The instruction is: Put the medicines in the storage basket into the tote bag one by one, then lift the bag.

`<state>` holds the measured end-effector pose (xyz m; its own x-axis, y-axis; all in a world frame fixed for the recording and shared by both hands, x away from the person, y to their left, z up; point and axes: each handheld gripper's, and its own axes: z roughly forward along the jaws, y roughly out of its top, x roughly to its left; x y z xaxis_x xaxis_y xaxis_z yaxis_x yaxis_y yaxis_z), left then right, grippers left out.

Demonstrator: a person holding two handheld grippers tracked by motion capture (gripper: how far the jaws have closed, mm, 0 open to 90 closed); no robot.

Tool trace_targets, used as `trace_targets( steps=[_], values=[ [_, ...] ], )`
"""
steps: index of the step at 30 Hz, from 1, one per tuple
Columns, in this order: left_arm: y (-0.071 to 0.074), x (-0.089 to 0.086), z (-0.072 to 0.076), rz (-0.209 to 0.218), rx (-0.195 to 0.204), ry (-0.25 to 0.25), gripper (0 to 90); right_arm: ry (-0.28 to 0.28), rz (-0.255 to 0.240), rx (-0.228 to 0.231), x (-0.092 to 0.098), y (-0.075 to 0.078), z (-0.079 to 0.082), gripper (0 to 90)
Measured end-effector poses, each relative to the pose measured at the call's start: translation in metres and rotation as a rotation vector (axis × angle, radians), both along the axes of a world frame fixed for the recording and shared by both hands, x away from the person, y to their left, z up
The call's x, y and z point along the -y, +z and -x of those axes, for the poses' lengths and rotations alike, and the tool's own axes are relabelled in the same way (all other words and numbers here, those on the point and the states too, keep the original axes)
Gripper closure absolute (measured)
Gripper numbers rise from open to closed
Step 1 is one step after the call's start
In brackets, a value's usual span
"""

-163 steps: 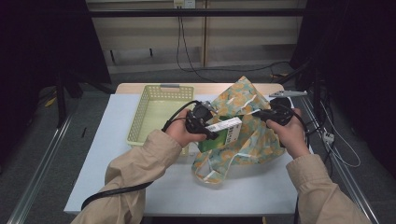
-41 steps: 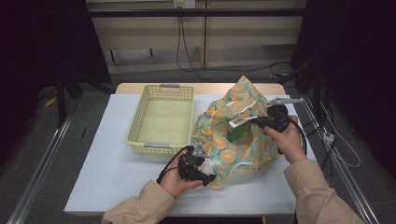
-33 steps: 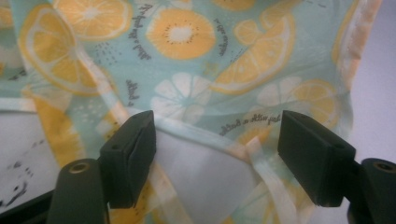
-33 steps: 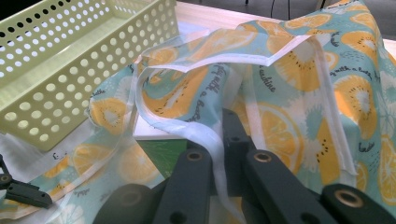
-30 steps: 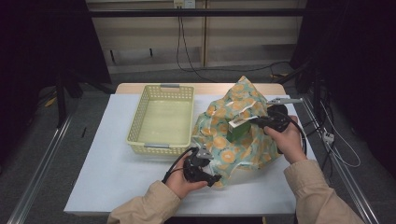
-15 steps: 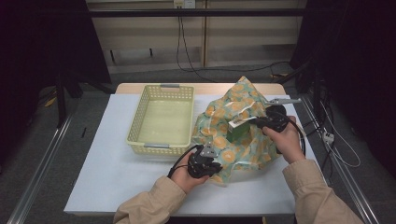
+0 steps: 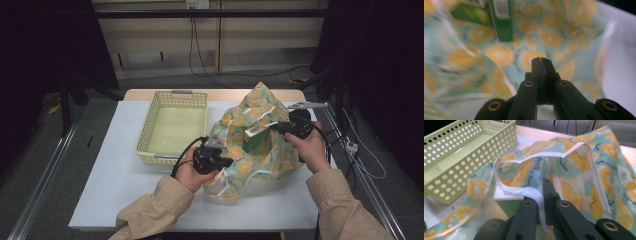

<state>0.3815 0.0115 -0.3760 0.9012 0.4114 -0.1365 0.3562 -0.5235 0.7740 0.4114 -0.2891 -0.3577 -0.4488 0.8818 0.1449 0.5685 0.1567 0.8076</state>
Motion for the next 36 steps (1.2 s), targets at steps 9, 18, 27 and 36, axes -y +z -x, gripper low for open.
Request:
trace_targets(
  steps=[9, 18, 27, 36],
  values=[
    [-0.014, 0.007, 0.003, 0.009, -0.05, -0.055, 65.6, 0.01, 0.005, 0.01, -0.003, 0.008, -0.001, 90.0],
    [-0.054, 0.014, 0.012, -0.029, -0.081, -0.137, 27.2, 0.005, 0.004, 0.0, -0.002, 0.002, -0.001, 90.0],
    [-0.076, 0.022, 0.009, -0.077, -0.158, -0.138, 86.4, 0.005, 0.001, -0.001, 0.0, 0.001, 0.0, 90.0],
    [-0.004, 0.008, -0.013, -0.018, -0.08, -0.044, 90.0, -0.004, -0.01, 0.013, 0.005, 0.011, 0.001, 90.0]
  ],
)
